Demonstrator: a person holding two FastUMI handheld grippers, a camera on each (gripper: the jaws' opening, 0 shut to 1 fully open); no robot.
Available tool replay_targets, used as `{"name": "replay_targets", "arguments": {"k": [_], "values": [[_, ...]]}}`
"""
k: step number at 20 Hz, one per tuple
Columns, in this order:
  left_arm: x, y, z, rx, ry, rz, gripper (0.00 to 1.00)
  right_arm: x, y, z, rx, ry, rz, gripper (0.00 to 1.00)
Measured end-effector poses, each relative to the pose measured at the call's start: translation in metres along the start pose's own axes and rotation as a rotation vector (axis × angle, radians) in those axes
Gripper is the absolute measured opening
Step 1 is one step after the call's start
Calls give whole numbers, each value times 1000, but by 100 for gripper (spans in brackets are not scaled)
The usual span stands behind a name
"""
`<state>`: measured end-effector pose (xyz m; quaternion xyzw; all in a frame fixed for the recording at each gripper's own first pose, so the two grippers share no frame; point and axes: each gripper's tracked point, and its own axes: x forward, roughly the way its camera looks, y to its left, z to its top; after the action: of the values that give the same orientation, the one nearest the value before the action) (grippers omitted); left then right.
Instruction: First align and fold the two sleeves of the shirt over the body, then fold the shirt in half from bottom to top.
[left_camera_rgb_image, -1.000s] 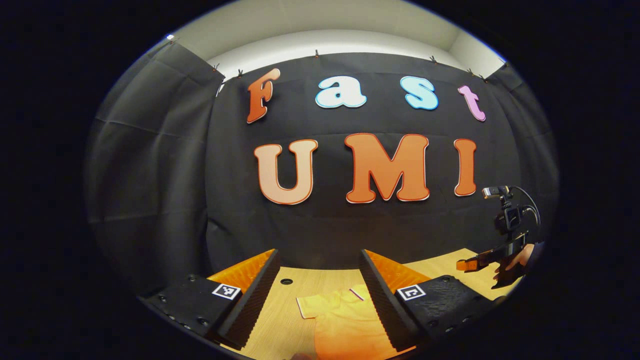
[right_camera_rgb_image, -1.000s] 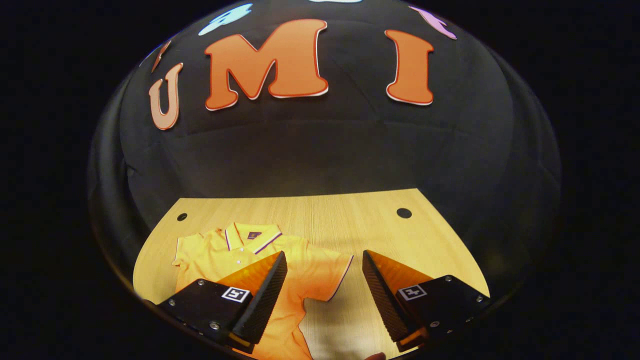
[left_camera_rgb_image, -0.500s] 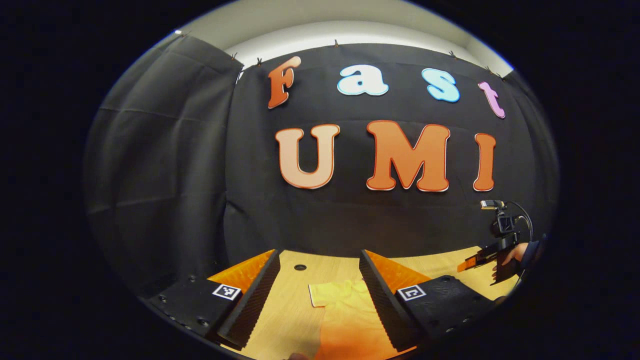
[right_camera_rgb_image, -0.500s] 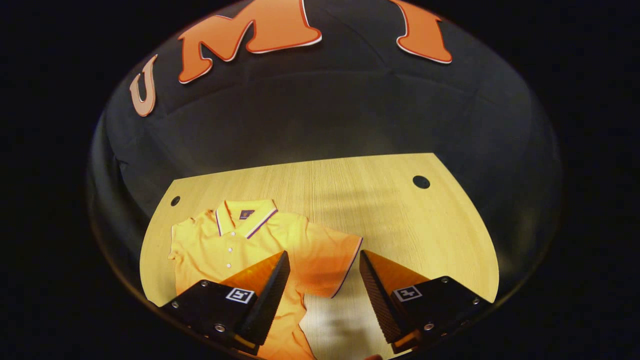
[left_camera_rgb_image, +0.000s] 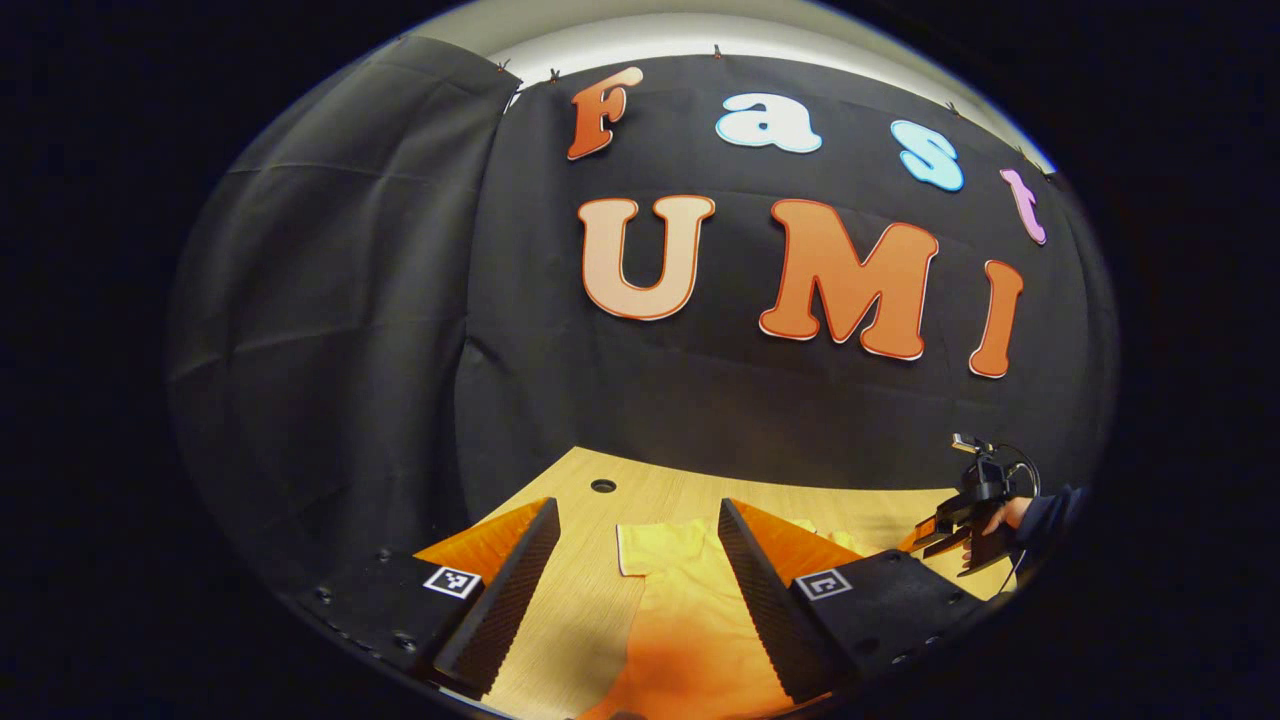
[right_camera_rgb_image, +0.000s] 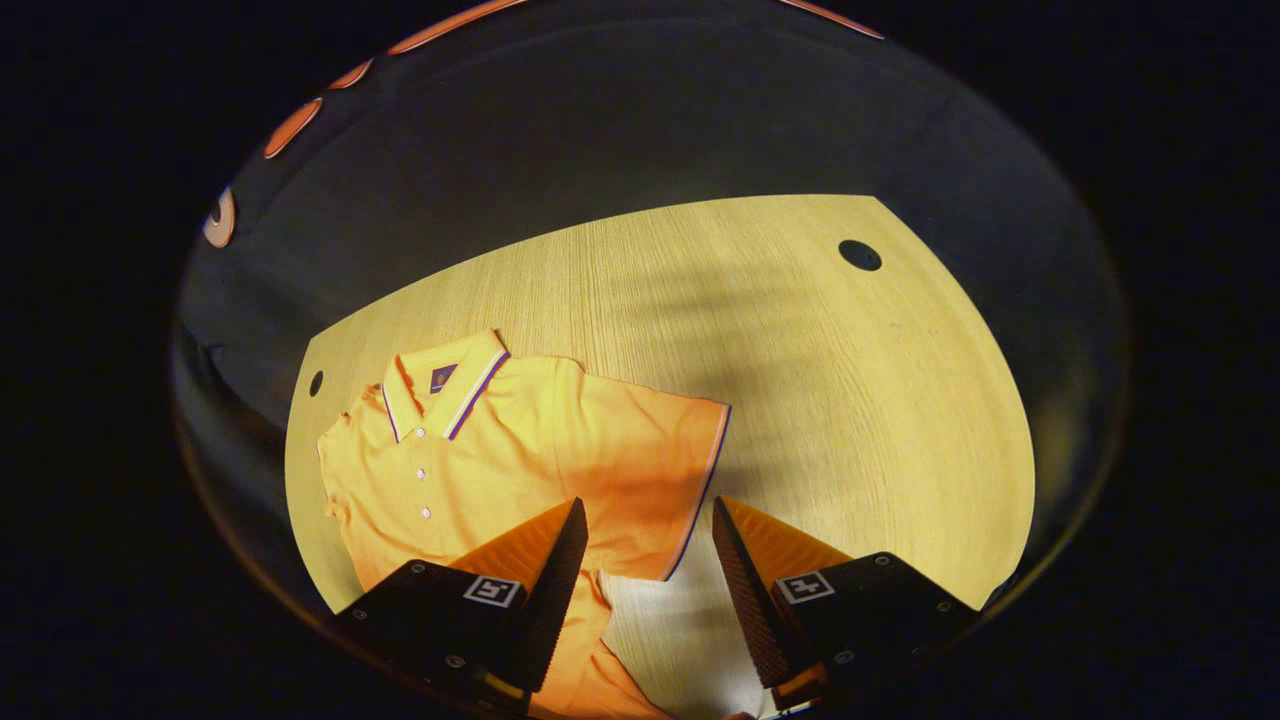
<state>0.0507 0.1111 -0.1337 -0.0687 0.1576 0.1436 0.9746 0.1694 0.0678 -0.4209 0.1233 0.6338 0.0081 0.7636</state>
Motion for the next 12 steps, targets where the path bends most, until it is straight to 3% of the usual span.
{"name": "replay_targets", "arguments": {"k": [1,2,9,11,12], "values": [[1,-1,-2,-10,9,-9,98,7,-1,-1,-1,21,-5,70],[4,-1,-6,-12,26,-8,98,13,-3,-2,-3,48,-17,77],[17,2,-21,-38,85,4,98,51,-14,-13,81,167,-51,75],[19,6,-22,-37,89,14,98,59,-14,-17,94,198,-60,57],[22,7,-24,-38,93,13,98,62,-16,-18,79,203,-78,52]]}}
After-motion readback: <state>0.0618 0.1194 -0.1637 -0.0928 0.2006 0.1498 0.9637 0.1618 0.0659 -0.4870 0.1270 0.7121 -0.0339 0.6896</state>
